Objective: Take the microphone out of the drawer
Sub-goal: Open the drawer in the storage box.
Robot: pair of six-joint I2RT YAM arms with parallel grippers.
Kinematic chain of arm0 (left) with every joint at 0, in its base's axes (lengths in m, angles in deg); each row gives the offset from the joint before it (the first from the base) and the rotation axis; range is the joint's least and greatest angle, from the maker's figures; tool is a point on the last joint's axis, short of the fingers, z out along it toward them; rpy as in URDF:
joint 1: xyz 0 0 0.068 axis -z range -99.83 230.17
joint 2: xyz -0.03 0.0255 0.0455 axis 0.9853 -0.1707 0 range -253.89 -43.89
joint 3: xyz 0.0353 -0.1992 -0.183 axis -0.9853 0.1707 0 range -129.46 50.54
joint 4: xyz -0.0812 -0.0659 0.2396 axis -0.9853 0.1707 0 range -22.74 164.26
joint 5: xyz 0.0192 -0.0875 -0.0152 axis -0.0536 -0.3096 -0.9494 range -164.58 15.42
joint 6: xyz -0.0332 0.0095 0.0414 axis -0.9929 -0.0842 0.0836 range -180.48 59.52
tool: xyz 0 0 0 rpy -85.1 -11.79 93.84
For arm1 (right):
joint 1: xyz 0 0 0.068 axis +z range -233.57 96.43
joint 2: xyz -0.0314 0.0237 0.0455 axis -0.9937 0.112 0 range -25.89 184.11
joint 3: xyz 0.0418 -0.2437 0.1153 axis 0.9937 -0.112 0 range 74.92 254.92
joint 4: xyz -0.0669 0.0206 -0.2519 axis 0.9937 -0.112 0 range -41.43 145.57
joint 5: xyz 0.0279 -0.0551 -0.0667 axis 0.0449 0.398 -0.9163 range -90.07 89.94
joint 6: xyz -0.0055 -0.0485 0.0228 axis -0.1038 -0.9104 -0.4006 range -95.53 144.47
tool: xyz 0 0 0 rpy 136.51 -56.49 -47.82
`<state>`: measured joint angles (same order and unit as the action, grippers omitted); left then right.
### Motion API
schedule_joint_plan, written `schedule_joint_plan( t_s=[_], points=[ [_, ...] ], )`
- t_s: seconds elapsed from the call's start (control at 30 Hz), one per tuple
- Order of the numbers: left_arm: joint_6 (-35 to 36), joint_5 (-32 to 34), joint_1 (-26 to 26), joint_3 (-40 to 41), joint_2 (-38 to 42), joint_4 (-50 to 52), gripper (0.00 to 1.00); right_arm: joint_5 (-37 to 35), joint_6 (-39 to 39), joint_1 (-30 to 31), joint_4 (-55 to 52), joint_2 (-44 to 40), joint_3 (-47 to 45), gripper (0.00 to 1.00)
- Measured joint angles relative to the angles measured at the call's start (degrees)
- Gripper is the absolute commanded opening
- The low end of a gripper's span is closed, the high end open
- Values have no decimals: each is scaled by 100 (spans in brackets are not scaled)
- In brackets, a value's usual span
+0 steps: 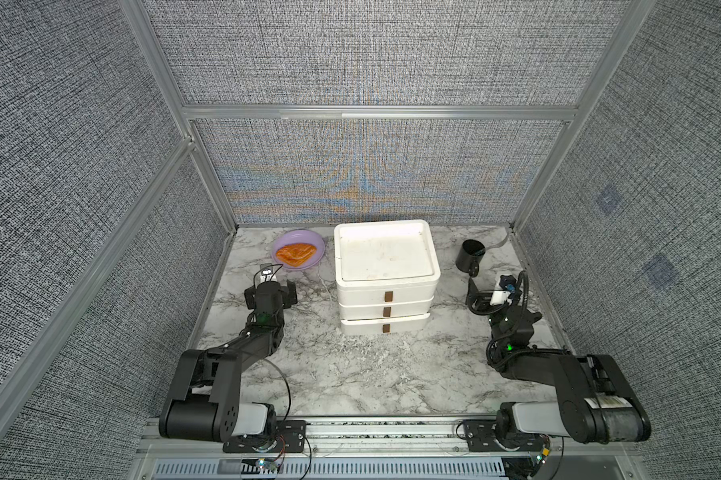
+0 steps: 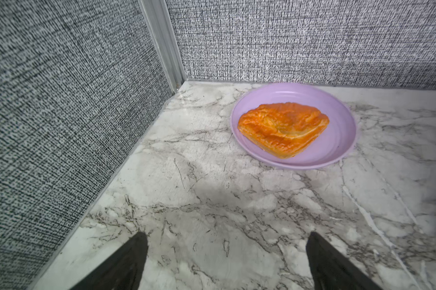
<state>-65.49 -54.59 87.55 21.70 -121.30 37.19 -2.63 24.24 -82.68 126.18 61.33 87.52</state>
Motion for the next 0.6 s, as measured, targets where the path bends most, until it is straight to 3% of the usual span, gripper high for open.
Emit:
schedule_joint_plan(
  t_s=[0.37,0.6],
  points=[
    [-1145,822,280,-800,1655,2830,100,-2,0,0,2,0,0,98],
    [-1644,417,599,-1547,2070,4264,100,-15,0,0,2,0,0,98]
  ],
)
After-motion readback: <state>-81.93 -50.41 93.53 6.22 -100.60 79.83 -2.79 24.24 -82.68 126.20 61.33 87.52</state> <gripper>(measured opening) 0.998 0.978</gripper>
